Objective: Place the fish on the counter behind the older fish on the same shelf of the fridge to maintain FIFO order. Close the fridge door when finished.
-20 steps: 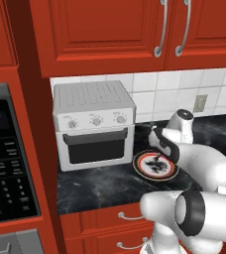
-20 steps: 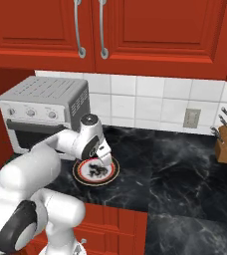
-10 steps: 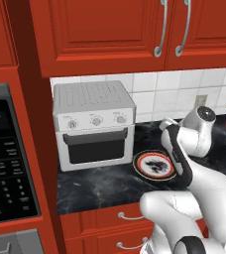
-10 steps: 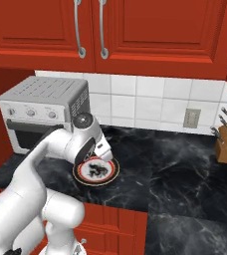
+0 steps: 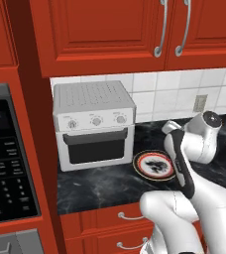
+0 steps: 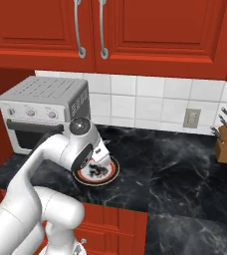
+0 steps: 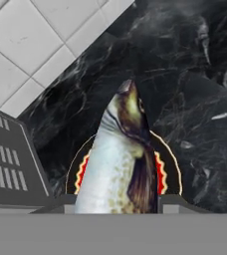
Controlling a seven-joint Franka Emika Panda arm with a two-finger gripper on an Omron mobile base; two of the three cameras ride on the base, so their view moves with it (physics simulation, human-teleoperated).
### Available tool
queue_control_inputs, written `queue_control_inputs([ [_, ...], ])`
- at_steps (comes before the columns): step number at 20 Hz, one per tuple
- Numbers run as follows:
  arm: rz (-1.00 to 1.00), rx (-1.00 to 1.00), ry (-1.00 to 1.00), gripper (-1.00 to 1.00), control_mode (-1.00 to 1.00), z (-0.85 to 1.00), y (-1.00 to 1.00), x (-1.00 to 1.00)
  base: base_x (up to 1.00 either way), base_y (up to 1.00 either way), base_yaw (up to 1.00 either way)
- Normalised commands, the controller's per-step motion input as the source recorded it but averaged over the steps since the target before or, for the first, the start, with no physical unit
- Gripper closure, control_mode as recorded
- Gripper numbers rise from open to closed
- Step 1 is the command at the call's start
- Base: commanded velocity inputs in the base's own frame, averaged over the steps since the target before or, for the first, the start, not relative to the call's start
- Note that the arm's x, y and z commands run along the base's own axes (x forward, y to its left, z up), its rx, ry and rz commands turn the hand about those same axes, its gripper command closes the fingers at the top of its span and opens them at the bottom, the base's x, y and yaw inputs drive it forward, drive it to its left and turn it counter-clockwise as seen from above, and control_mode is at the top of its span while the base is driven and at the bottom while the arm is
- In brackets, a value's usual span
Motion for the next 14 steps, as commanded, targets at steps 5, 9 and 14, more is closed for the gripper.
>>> queue_control_inputs([
  [5,0.0,0.0,-0.09,1.0,1.0,0.06,0.03,-0.47,-0.19,0.16,0.01],
  [9,0.0,0.0,0.0,1.0,1.0,0.0,0.0,0.0,-0.22,0.79,0.07],
  [14,0.0,0.0,0.0,1.0,1.0,0.0,0.0,0.0,-0.33,0.77,0.13],
])
